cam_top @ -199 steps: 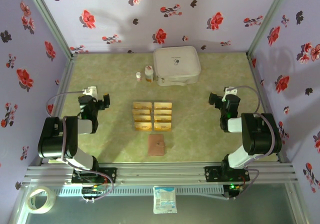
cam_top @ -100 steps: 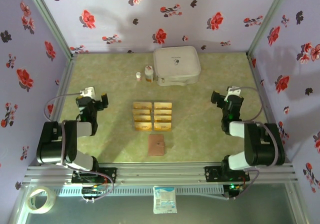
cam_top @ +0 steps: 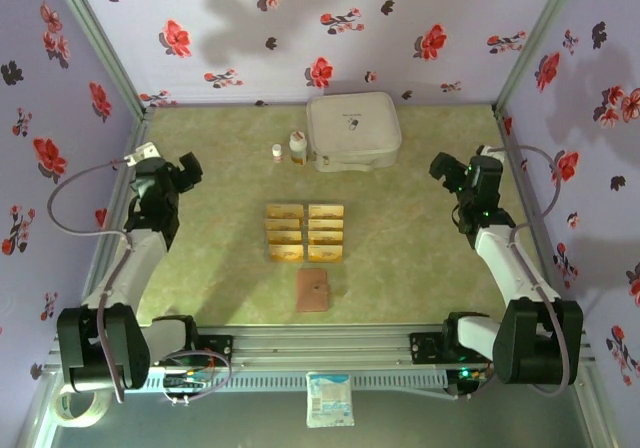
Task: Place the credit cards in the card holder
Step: Move the storage box to the center of the table.
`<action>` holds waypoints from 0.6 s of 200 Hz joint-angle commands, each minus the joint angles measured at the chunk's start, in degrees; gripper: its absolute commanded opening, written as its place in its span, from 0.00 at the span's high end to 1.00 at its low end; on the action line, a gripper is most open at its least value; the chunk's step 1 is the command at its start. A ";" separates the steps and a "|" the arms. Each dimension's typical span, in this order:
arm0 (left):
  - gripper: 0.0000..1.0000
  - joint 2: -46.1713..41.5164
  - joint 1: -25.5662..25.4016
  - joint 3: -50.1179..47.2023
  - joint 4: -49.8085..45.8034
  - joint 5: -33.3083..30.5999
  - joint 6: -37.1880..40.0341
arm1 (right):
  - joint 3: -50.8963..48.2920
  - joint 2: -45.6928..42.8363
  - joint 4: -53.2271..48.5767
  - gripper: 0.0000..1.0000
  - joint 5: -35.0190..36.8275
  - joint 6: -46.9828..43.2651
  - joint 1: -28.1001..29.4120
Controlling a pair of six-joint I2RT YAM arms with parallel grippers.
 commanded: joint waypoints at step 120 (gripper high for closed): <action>0.00 -7.35 -27.13 -12.09 -11.57 17.83 -16.05 | 1.43 1.24 -28.76 0.01 0.53 -2.30 31.87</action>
